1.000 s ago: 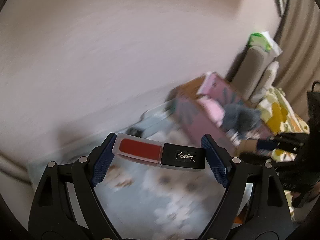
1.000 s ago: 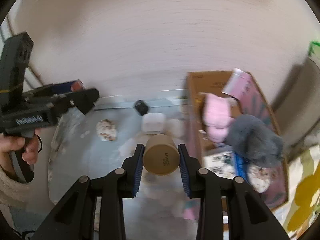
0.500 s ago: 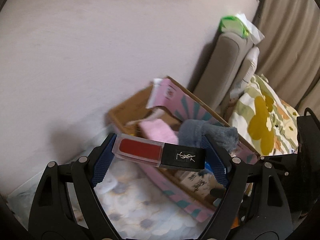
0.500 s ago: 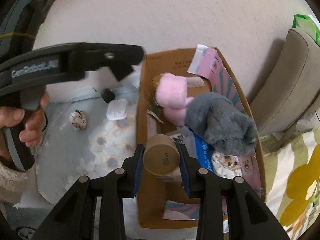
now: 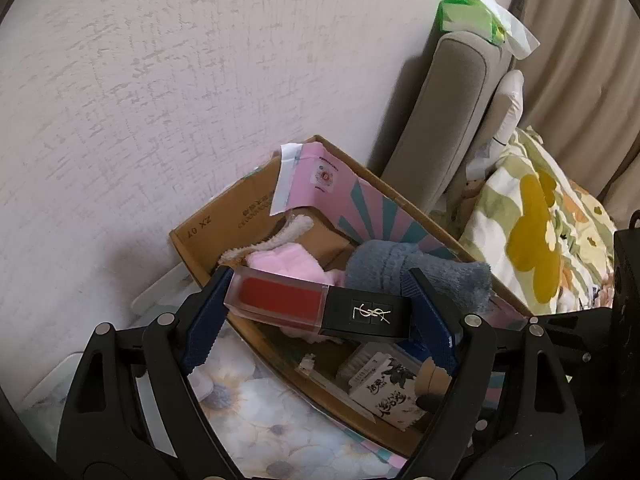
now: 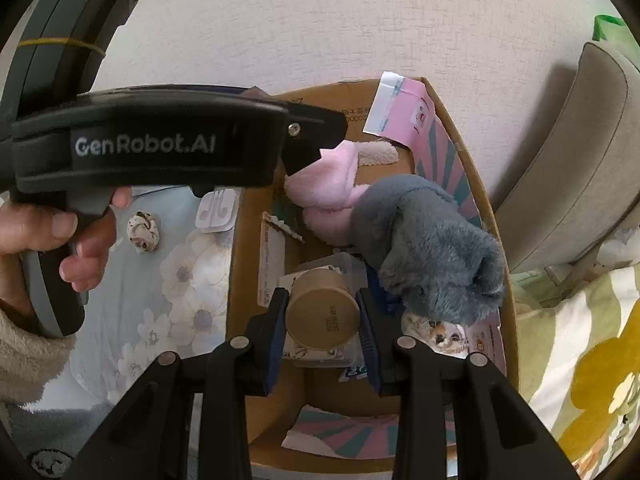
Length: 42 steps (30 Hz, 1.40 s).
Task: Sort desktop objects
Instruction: 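Carry lip gloss and wooden jar with both grippers over the cardboard box, then open both grippers to release lip gloss and wooden jar into box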
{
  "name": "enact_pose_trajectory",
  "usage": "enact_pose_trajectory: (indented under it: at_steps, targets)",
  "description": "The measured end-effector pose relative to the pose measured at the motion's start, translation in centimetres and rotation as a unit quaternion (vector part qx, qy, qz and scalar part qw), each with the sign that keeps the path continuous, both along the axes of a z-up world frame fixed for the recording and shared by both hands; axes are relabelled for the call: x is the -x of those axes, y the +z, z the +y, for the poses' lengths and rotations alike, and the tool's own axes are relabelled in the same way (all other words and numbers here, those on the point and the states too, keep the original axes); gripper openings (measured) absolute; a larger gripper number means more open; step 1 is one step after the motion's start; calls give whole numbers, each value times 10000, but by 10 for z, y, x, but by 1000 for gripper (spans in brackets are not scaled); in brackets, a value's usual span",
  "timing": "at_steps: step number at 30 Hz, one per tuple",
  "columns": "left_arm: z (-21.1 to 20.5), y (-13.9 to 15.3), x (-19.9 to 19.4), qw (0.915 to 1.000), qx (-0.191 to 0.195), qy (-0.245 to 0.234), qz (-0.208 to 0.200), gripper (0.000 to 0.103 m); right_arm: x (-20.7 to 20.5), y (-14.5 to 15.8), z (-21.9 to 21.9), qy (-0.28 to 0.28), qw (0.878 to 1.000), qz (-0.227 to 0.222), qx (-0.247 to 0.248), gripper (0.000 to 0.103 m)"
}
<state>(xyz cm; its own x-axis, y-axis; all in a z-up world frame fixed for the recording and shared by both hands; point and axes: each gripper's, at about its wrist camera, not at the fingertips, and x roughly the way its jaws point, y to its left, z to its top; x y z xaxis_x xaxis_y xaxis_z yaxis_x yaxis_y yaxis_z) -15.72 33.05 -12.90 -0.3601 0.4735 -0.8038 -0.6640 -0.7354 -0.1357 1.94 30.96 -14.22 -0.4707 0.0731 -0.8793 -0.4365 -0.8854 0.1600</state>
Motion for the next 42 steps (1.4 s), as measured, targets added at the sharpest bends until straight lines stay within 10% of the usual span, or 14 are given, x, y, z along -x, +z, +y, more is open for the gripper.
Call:
enact_pose_trajectory:
  at_steps: [29, 33, 42]
  targets:
    - [11, -12, 3, 9993, 163, -161, -300, 84, 4, 0, -2, -245, 9997, -24, 26, 31]
    - [16, -11, 2, 9992, 290, -112, -263, 102, 5, -1, -1, -406, 9990, -136, -110, 77]
    - [14, 2, -6, 9995, 290, -126, 7, 103, 2, 4, -5, -618, 9978, -84, -207, 77]
